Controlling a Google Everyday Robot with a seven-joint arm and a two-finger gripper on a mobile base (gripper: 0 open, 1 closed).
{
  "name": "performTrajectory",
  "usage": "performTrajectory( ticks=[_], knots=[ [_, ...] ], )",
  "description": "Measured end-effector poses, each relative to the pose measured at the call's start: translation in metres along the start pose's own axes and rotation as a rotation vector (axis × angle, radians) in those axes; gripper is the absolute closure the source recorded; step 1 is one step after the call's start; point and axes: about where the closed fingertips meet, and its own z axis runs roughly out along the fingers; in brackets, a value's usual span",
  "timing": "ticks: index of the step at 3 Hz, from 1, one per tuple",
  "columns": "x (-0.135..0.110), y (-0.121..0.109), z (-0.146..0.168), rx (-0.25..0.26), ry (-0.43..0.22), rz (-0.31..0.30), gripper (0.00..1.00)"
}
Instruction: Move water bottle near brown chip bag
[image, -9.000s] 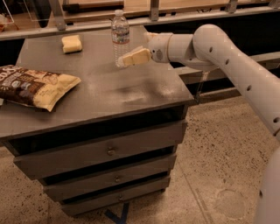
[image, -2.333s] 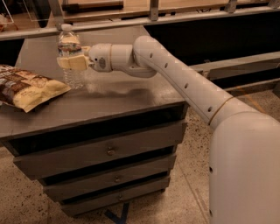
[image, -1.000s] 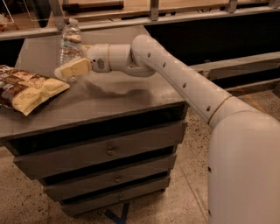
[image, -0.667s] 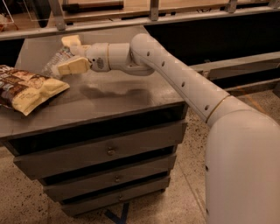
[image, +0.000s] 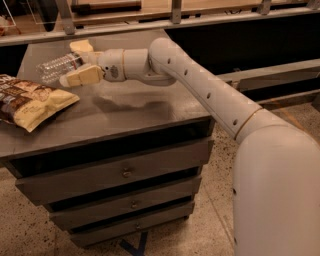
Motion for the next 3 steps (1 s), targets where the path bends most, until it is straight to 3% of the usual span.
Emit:
performTrajectory(
  ticks=[1, 3],
  knots=[
    [-0.002, 0.0, -0.002, 0.005, 0.004, -0.001, 0.0],
    [-0.012, -0.01, -0.053, 0.116, 0.075, -0.04, 0.0]
  ],
)
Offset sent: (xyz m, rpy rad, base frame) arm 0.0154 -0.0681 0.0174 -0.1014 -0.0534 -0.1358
